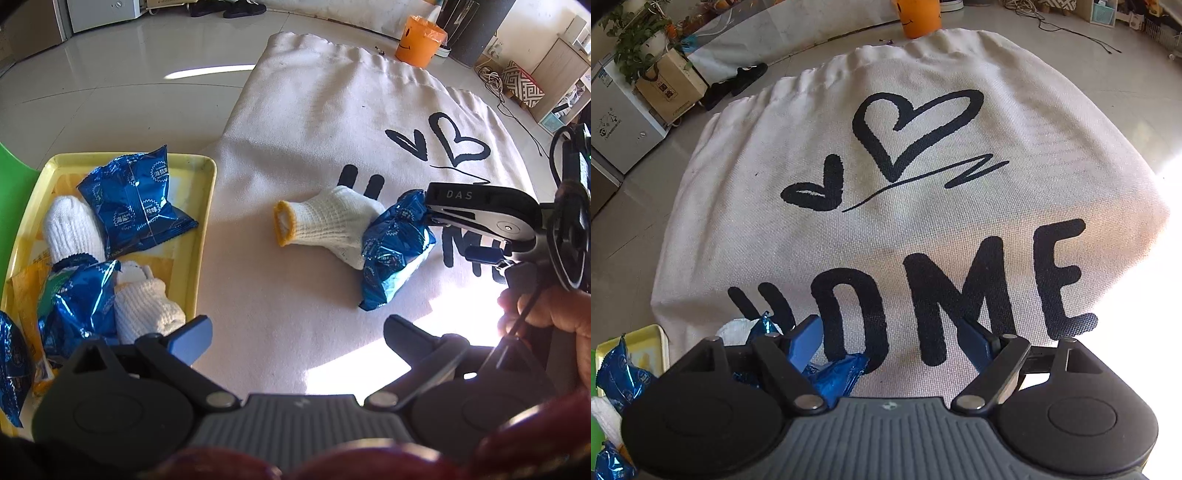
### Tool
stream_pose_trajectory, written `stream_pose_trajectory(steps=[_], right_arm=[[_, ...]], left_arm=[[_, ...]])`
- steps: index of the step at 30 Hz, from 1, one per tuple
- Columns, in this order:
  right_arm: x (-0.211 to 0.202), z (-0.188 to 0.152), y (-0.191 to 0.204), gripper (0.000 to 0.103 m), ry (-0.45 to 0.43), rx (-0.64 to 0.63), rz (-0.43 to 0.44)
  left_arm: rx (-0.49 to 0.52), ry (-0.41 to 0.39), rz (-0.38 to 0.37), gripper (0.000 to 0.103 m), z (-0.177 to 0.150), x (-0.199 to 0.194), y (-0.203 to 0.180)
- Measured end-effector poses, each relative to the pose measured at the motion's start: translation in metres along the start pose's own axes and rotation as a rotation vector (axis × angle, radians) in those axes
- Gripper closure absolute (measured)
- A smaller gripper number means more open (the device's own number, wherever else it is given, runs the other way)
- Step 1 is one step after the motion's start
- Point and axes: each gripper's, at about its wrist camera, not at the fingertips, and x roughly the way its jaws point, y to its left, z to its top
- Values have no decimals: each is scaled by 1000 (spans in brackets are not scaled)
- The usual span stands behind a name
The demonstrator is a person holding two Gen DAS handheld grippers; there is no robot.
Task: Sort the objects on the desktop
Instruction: 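Lower right gripper onto the white glove and close on it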
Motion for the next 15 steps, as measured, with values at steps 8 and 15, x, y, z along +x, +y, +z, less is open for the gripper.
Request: stream_pose_trajectory(steps=[8,15], right_arm=[[-2,-15,10,22,81,-100,92],[1,-36,23,16,191,-235,169]], left_arm=[[-12,22,-9,1,-2,4,3],[11,44,-7,1,-6,8,0]])
